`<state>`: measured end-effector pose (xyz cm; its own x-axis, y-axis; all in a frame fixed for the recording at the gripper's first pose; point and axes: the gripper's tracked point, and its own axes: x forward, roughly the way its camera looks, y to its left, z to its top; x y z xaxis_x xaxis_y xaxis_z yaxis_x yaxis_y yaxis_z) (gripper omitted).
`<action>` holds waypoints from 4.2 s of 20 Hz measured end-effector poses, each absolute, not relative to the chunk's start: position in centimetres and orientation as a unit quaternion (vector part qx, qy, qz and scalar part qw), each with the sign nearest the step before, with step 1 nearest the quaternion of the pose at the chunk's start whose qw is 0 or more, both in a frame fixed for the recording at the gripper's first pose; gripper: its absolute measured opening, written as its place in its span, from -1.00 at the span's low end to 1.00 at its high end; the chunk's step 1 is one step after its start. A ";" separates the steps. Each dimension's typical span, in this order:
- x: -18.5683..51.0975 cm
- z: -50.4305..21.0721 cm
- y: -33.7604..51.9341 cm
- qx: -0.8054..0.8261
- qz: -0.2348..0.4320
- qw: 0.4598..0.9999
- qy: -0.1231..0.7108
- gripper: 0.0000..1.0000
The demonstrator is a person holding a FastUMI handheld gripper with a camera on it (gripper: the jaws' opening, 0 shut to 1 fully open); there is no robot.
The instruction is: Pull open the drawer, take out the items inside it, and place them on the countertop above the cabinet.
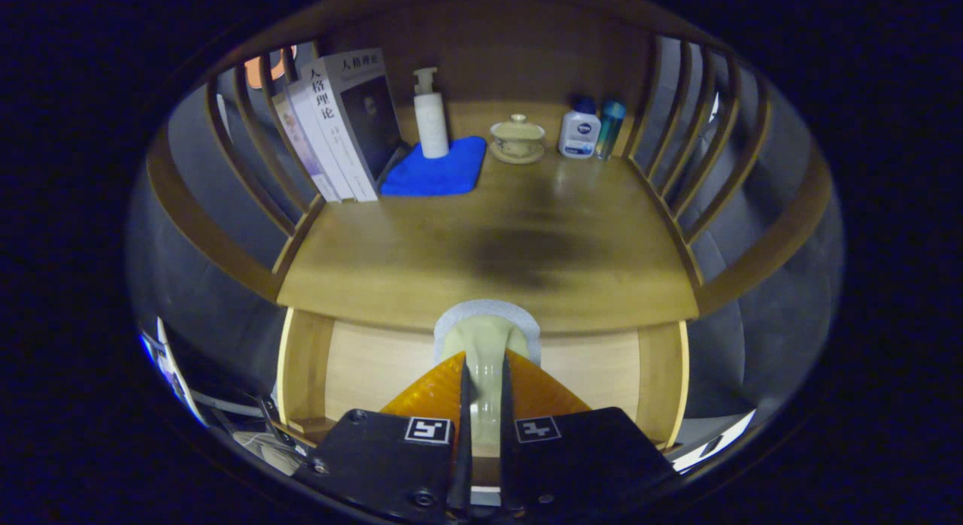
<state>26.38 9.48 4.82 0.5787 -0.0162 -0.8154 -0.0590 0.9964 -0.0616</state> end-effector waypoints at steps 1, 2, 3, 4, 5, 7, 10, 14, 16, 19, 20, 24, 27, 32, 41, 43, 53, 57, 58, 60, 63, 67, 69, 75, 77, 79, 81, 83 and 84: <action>27.5 5.0 9.7 -0.041 0.012 0.888 0.458 -0.64; 28.7 5.2 9.7 -0.042 0.010 0.888 0.458 -0.64; 29.8 5.4 9.7 -0.044 0.008 0.887 0.459 -0.64; 30.8 5.6 9.7 -0.045 0.006 0.888 0.458 -0.64; 32.1 6.0 9.6 -0.043 0.003 0.889 0.456 -0.64; 34.2 6.0 9.5 -0.032 -0.002 0.888 0.459 -0.65; 36.6 5.8 9.2 -0.033 -0.009 0.885 0.464 -0.64; 38.1 3.9 9.4 -0.035 -0.007 0.873 0.487 -0.65; 38.7 3.4 9.3 -0.040 -0.008 0.870 0.492 -0.64; 39.1 2.8 9.4 -0.057 -0.005 0.863 0.501 -0.62; 39.3 2.6 9.4 -0.060 -0.007 0.863 0.502 -0.60; 39.8 2.6 9.3 -0.066 -0.018 0.868 0.491 -0.52; 39.8 3.0 8.7 -0.062 -0.027 0.873 0.483 -0.39; 38.4 4.7 9.1 -0.052 -0.011 0.888 0.457 -0.17; 32.3 7.0 10.9 -0.040 0.026 0.912 0.407 0.05; 30.5 7.3 11.0 -0.043 0.030 0.922 0.383 0.05; 18.3 10.3 11.8 -0.027 0.067 0.981 0.182 0.64; 11.9 12.5 11.7 -0.029 0.082 0.992 0.087 0.98; 10.5 12.5 11.6 -0.030 0.083 0.994 0.070 0.99; 8.1 12.6 11.7 -0.021 0.085 0.995 0.036 0.99; 5.2 11.1 11.2 -0.014 0.087 0.996 0.008 0.99; 1.7 8.7 9.8 -0.019 0.073 0.997 -0.033 0.99; 0.7 6.7 8.9 -0.037 0.054 0.997 -0.042 0.99; -0.3 -1.7 6.8 -0.036 0.016 0.999 -0.012 1.00; 0.1 -4.7 6.8 -0.028 0.019 0.999 0.008 1.00; 0.9 -6.8 6.9 -0.020 0.021 0.999 0.021 1.00; 1.8 -9.0 6.9 -0.023 0.019 0.999 0.042 1.00; 2.8 -9.9 7.2 -0.026 0.021 0.998 0.052 1.00; 3.4 -10.0 7.3 -0.028 0.021 0.998 0.052 1.00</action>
